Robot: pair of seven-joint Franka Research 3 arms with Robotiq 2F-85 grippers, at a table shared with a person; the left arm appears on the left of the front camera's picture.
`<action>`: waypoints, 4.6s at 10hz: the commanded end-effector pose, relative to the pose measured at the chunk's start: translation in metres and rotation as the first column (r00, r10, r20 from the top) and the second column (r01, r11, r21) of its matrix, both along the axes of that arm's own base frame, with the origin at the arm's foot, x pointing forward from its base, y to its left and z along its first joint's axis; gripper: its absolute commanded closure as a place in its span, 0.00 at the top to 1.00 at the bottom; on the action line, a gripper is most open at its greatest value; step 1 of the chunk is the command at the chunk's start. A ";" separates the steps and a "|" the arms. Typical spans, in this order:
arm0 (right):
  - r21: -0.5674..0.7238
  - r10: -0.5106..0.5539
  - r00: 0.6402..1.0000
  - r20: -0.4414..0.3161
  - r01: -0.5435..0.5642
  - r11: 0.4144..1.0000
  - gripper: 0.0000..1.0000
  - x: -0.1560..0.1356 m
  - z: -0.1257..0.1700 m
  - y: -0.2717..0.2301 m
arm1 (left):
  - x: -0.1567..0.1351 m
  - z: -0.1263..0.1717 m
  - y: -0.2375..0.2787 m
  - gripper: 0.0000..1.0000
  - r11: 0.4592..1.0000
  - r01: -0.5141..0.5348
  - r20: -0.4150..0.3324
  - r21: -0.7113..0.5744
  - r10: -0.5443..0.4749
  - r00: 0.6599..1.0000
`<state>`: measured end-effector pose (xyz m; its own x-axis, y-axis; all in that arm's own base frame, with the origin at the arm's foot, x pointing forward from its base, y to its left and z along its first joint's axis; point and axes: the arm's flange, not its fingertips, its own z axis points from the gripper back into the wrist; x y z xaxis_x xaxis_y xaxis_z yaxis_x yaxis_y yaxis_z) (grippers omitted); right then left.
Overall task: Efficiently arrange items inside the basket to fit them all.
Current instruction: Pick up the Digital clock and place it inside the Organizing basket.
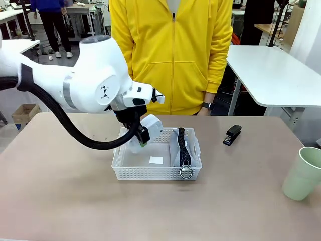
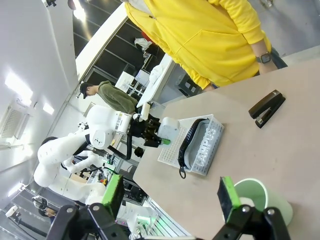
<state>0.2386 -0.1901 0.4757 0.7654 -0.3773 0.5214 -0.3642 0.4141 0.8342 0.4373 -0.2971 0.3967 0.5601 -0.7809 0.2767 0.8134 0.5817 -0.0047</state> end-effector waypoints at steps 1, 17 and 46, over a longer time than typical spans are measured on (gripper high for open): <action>0.007 -0.002 0.999 0.035 0.002 1.000 1.00 0.003 0.001 -0.001 | -0.003 0.007 0.002 0.52 0.999 0.049 -0.027 0.003 -0.049 0.998; 0.007 -0.002 0.999 0.035 0.002 1.000 1.00 0.003 0.001 -0.001 | 0.007 -0.085 0.000 0.52 0.999 0.025 -0.135 0.046 -0.019 0.991; 0.007 -0.002 0.999 0.035 0.002 1.000 1.00 0.003 0.001 -0.001 | -0.113 -0.023 0.409 1.00 0.325 -0.233 -0.289 -0.917 -0.138 0.947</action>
<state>0.2398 -0.1907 0.4756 0.7666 -0.3772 0.5197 -0.3628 0.4134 0.8352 0.3271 0.1151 0.3760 0.7662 -0.1216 0.6310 0.6410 0.0771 -0.7636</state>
